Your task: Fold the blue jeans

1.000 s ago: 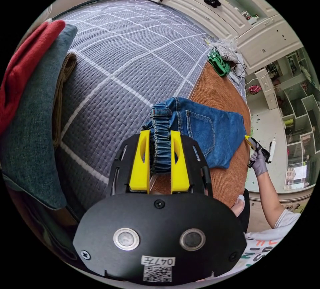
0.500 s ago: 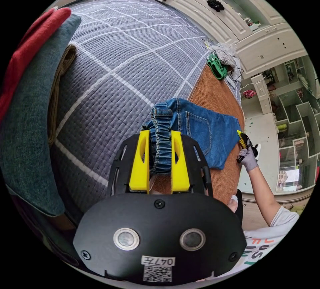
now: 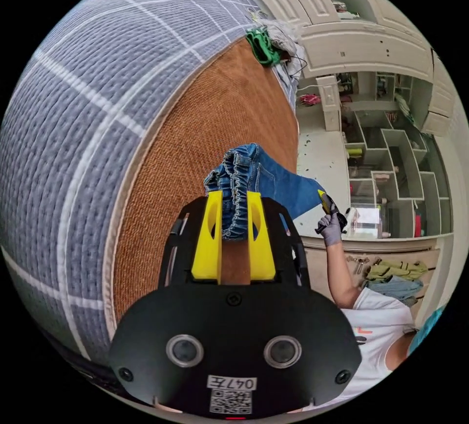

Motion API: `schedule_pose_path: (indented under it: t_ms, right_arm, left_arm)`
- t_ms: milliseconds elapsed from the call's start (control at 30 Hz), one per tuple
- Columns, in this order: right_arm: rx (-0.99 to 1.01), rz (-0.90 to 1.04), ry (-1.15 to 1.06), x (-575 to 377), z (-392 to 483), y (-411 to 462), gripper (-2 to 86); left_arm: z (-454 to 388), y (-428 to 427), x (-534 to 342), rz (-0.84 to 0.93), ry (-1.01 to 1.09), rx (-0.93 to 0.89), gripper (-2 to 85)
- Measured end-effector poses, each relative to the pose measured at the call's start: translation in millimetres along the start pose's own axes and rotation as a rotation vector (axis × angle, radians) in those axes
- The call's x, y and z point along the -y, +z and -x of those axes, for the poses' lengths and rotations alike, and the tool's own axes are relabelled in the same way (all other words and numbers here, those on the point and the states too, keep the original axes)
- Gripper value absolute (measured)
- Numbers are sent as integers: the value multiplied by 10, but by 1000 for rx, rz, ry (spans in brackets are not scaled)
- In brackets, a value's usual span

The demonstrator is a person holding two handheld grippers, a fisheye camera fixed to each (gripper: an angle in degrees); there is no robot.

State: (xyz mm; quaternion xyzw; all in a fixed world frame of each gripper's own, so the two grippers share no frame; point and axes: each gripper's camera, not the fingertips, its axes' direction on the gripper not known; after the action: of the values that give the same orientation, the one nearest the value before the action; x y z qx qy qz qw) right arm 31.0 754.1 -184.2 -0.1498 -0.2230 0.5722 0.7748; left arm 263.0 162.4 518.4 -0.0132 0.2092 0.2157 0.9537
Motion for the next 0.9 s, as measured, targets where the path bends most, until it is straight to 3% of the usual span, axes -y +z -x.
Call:
schedule_pose_path:
  t_ms: [167,367,500,567,733,900]
  right_arm:
    - [85,4,-397,10,2081,-27,-1]
    - [223,68,-632,-406,3801,624,12]
    - [383,258,-689,-418,4191,924,60]
    - [435,216,-647,-246,4081,695,57]
    - [350,185,-567,175,3726,322,36]
    - [243,208,-624,292,3836,125,58]
  left_arm:
    - [149,-224,-84,-113,1,-7,78]
    - [784,-309,-268,-143,-151,-82,79]
    - [909,-219,-368,-136,-169,-122,85]
    - [864,-162,-387,-115,-145,-123,95]
    - [735,130,-379,-26,-91,-134,130]
    - [817,577,-353,86,-106,-176,165]
